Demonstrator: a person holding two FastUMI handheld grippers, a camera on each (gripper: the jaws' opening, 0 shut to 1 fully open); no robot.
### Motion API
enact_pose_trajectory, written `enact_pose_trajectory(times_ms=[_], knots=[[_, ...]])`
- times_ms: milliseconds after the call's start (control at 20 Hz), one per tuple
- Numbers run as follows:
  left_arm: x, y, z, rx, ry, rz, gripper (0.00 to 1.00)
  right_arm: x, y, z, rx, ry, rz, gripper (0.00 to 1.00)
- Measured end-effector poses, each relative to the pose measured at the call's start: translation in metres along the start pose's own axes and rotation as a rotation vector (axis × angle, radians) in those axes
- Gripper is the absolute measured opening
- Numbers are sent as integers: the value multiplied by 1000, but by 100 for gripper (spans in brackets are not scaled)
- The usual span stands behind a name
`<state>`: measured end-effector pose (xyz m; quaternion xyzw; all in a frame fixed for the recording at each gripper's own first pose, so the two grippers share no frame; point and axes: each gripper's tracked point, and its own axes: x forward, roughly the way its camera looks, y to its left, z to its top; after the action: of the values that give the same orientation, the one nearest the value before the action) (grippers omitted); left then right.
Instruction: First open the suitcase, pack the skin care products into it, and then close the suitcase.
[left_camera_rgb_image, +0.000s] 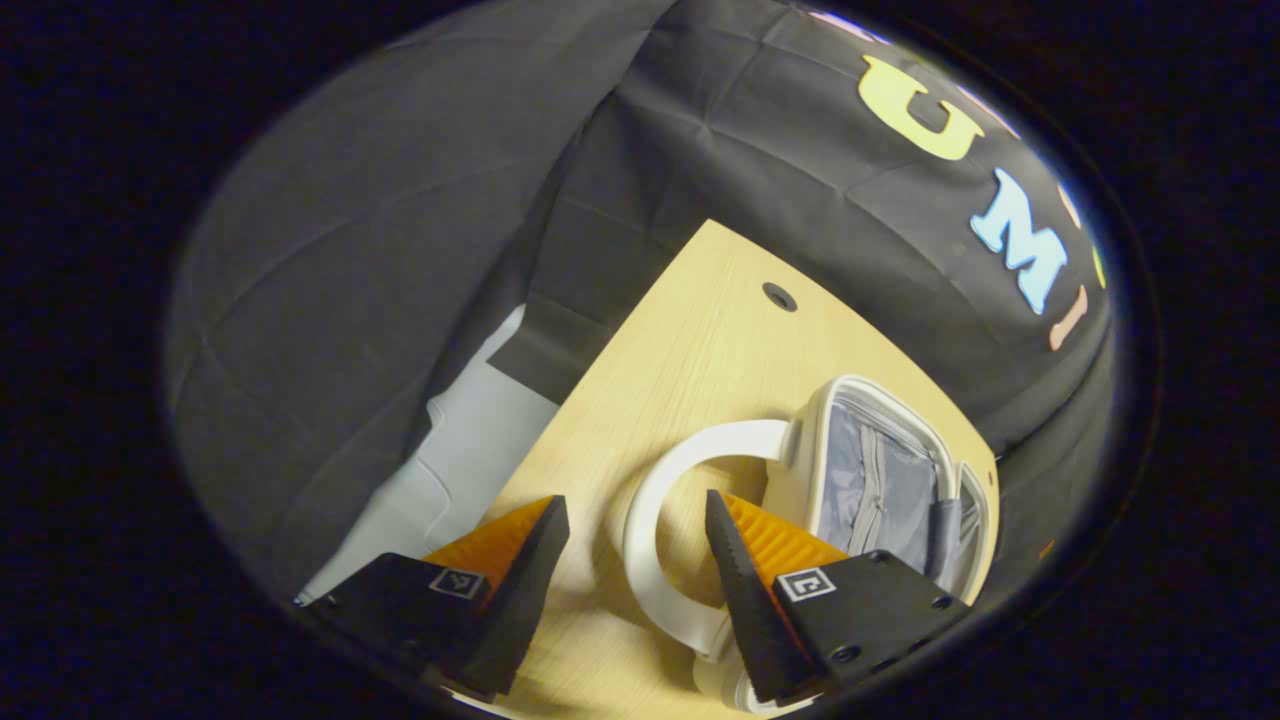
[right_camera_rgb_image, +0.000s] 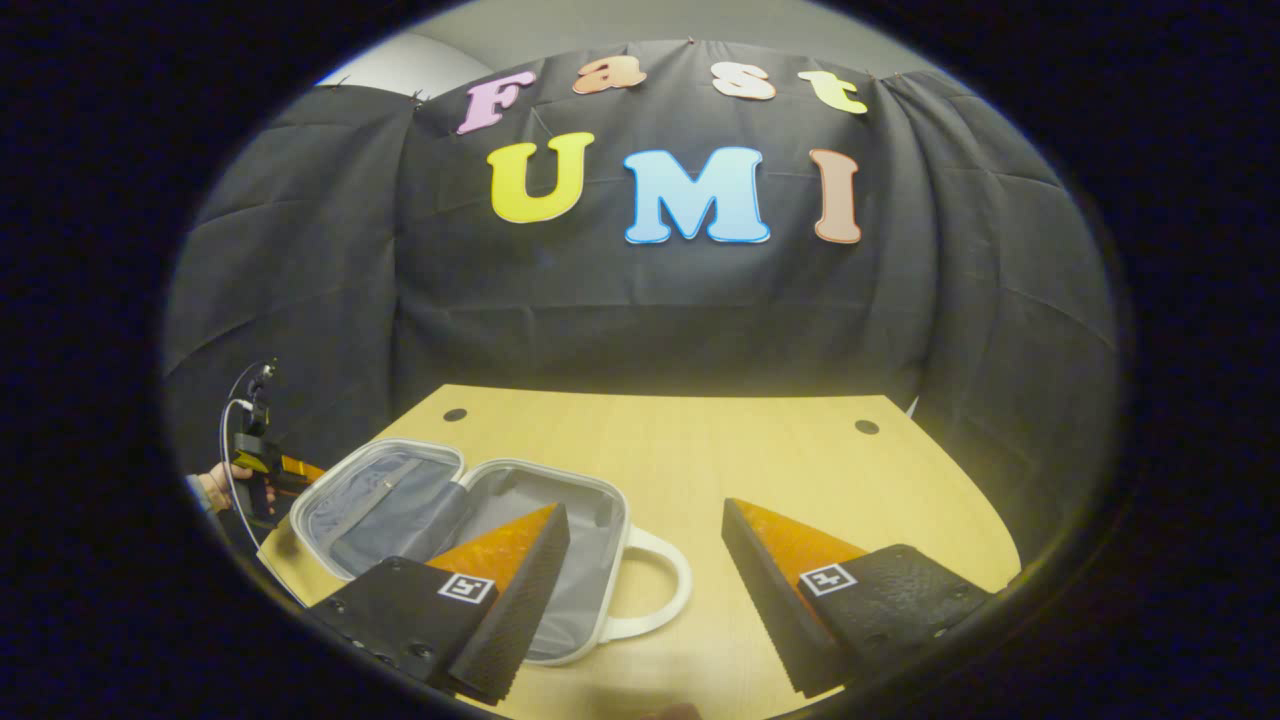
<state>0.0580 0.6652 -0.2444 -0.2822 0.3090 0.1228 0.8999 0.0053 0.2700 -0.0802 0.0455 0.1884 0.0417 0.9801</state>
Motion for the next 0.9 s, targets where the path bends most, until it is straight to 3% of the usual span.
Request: enact_pose_trajectory(times_ms=[100, 150, 200, 300, 400, 650, 900], knots=[[6, -11, -5, -23, 15, -52, 68, 1, -8, 3, 10, -2, -22, 94], [5, -8, -4, -24, 20, -25, 67, 0, -12, 5, 17, -5, -28, 94], [10, 0, -2, -17, 13, 9, 40, 0, -16, 7, 20, -8, -35, 94], [9, -1, -3, -60, 14, 5, 23, -2, -24, 13, 28, -21, -45, 94], [-2, -6, 9, -92, -29, -3, 18, -3, -34, 19, 27, -39, -58, 94], [-63, -47, 36, -23, -127, -5, 13, -3, -58, 30, 42, -78, -55, 94], [-150, -131, 75, -24, -291, -93, 12, -3, -81, 40, 30, -121, -19, 90]])
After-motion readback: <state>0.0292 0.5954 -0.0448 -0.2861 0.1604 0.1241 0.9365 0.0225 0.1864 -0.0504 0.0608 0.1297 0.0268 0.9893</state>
